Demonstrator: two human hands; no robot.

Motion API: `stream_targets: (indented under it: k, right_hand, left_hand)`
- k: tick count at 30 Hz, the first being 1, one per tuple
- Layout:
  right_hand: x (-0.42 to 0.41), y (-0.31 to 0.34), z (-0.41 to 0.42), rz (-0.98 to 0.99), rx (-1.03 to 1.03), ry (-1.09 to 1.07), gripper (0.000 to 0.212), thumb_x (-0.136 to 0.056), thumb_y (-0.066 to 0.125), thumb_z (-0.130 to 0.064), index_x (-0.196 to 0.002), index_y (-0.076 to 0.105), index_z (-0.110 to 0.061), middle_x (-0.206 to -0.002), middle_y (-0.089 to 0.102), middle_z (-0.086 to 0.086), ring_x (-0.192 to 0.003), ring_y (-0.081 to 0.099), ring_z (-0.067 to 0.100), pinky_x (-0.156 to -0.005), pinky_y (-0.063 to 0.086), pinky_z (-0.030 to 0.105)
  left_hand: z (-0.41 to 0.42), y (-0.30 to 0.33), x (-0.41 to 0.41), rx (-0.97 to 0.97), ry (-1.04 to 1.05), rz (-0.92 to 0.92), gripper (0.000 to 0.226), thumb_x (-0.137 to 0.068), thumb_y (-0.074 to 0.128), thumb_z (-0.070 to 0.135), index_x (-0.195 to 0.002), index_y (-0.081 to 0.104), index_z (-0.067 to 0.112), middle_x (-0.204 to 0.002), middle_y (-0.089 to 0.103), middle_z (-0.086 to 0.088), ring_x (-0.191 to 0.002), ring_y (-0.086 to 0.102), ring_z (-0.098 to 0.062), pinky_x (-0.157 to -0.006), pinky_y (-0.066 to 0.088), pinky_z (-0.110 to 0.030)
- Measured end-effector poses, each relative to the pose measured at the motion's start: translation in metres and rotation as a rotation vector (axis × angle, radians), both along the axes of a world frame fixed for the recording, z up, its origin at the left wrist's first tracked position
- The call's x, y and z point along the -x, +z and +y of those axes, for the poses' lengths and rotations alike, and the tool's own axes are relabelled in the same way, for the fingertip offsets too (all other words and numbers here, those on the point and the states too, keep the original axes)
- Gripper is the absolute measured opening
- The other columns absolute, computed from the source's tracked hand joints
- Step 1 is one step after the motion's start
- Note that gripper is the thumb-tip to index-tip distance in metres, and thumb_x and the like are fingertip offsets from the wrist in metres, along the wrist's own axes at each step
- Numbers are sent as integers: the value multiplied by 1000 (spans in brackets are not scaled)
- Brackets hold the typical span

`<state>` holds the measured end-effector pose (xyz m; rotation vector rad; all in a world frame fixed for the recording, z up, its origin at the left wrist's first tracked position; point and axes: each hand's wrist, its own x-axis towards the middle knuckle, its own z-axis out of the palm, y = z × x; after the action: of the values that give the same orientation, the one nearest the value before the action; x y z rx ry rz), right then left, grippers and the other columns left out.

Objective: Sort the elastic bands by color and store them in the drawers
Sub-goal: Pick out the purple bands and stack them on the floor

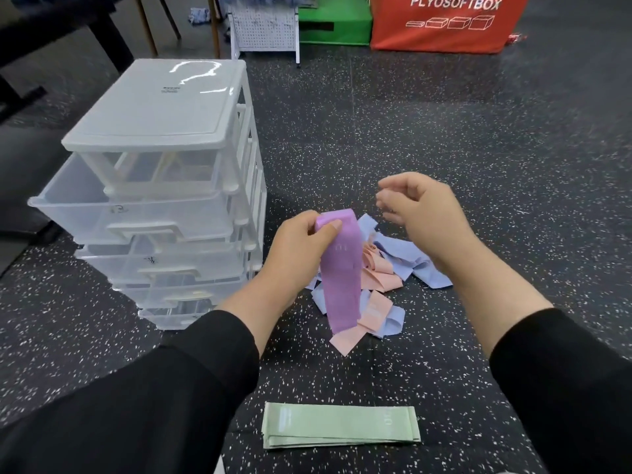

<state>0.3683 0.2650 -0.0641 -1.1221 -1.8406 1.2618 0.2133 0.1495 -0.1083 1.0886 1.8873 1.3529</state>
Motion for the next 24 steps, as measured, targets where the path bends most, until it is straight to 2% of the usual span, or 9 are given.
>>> stream_targets:
  k: [3,7,11,13,15,17,20,22,24]
  right_hand:
    - [-4,-14,12,-31,148,27,15,-99,58,-14,-104,71,-9,-101,75,13,-90,73,22,-89,60,46]
    - [-3,-49,26,-110,254,76,16,-100,56,-14,-103,70,-8,-103,74,14,-95,73,33,-86,60,43]
    - [3,-96,46,-224,291,65,19,-99,52,-10,-106,70,-11,-110,73,15,-84,68,21,-82,60,44]
    - [7,-119,54,-306,264,76,21,-98,51,-10,-106,70,-7,-113,70,20,-84,67,30,-87,57,53]
    - [13,-144,66,-414,197,119,23,-96,49,-12,-101,70,-3,-111,68,21,-84,63,36,-89,54,59]
    - [21,-165,76,-500,181,163,28,-98,47,-13,-111,71,-12,-109,70,12,-85,59,24,-91,55,54]
    - [34,-189,90,-589,175,218,38,-100,48,-16,-136,61,-20,-129,64,4,-96,62,24,-88,58,45]
    - [43,-200,97,-626,196,238,42,-100,46,-12,-141,55,-16,-122,60,5,-88,62,27,-81,57,44]
    - [51,-214,103,-679,190,257,45,-100,45,-10,-144,50,-12,-123,58,11,-97,62,33,-85,55,43]
  left_hand:
    - [1,-17,8,65,5,-15,33,-101,58,30,-76,48,11,-69,41,5,-65,35,-12,-61,27,-31]
    - [5,-43,14,144,-6,-60,26,-100,59,30,-82,60,11,-69,51,7,-66,42,-12,-62,32,-30]
    - [18,-66,18,171,44,-117,22,-101,58,28,-90,67,10,-85,67,-8,-77,51,-12,-69,40,-30]
    - [24,-77,20,196,89,-135,26,-100,59,27,-80,61,11,-77,60,-8,-73,47,-12,-66,37,-31]
    - [34,-86,23,211,124,-144,31,-100,59,25,-72,52,13,-67,45,2,-66,38,-11,-61,30,-31]
    - [42,-95,25,214,134,-170,31,-99,60,24,-73,51,10,-67,42,6,-63,34,-10,-59,27,-30]
    - [55,-106,31,223,135,-198,34,-99,60,24,-79,51,-2,-72,43,0,-67,35,-13,-63,27,-31]
    - [62,-115,34,214,137,-220,33,-99,60,24,-75,49,3,-72,40,-1,-69,33,-14,-64,24,-32]
    - [67,-122,36,211,129,-232,29,-99,60,24,-74,49,14,-72,37,-1,-70,31,-15,-65,22,-33]
